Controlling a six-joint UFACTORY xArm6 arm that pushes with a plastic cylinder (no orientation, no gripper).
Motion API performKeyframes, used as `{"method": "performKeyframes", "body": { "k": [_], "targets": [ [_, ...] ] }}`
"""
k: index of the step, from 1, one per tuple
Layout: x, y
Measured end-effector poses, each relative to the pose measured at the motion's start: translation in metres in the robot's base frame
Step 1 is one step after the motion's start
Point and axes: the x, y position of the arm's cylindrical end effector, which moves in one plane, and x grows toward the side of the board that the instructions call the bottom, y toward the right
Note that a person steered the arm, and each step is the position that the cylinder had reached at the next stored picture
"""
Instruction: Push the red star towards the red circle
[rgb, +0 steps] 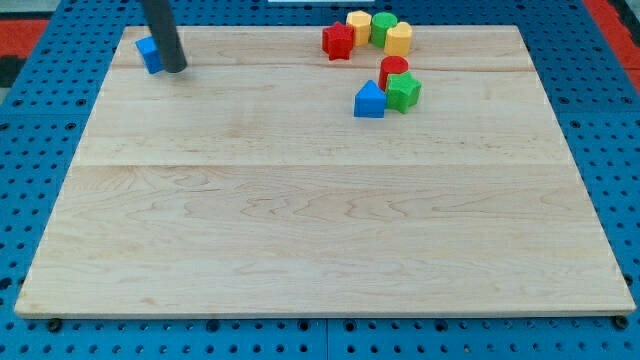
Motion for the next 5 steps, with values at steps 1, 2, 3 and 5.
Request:
{"method": "performKeyframes", "body": {
  "k": [1,2,3,5],
  "targets": [
    [-0.010,0.029],
    [-0.029,0.050],
    [-0.052,0.061],
    [-0.080,0.086]
  ]
}}
